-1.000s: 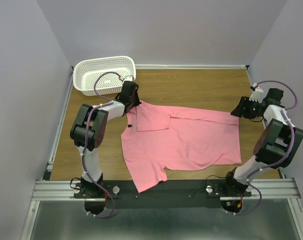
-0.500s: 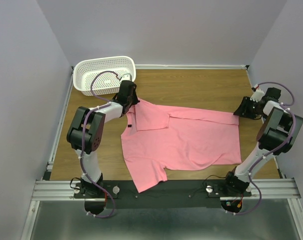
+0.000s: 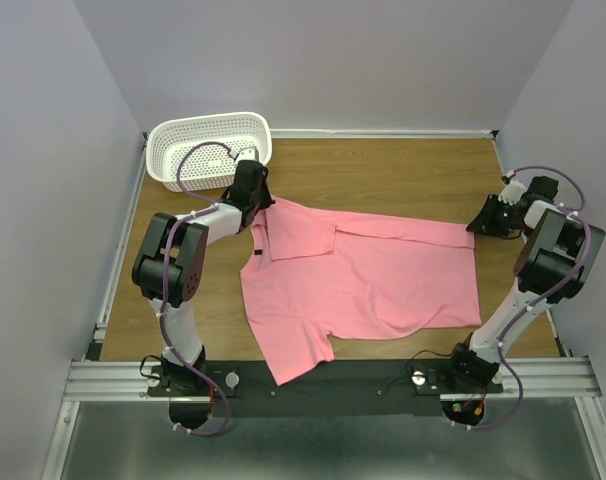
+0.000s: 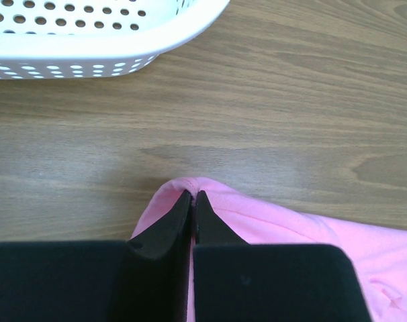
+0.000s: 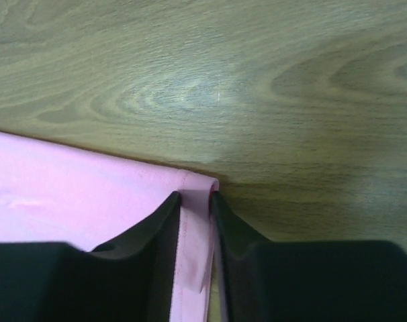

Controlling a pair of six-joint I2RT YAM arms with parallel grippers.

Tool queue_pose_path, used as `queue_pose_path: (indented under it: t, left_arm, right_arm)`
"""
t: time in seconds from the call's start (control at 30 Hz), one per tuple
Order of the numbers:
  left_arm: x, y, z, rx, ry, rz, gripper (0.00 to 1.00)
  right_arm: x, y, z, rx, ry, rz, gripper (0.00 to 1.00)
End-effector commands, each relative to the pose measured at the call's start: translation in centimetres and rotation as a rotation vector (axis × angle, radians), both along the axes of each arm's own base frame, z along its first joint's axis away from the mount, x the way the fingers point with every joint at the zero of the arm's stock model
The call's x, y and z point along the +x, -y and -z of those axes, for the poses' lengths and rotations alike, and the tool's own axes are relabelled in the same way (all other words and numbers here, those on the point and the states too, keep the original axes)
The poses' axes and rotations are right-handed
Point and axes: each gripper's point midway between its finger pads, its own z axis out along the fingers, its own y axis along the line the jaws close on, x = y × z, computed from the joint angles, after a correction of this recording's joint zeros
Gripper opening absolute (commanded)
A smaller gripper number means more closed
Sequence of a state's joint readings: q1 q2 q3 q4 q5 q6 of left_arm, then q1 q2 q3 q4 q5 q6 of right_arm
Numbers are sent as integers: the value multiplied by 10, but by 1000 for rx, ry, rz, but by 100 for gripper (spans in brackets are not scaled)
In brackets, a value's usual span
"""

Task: Fold and stack the t-shirts
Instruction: Fold the tshirt

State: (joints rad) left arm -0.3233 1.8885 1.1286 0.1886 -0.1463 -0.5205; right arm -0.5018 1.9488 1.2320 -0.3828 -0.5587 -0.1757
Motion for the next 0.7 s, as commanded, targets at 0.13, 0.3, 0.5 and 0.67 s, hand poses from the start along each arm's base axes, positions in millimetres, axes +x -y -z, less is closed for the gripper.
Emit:
queue_pose_path:
  t: [0.13, 0.3, 0.5, 0.67]
  left_arm:
    - [8, -13, -8, 24, 36, -33, 8]
    - [9, -14, -6, 29, 29, -33, 8]
    - [10, -14, -6, 26, 28, -36, 10]
    - [14, -14, -12, 17, 35, -26, 20]
  right_arm:
    - [11, -5, 4, 43, 4, -10, 15]
    - [29, 15, -6, -26, 26, 28, 8]
    - [56, 30, -16, -37, 64, 50, 6]
    - [67, 32, -14, -35, 75, 42, 20]
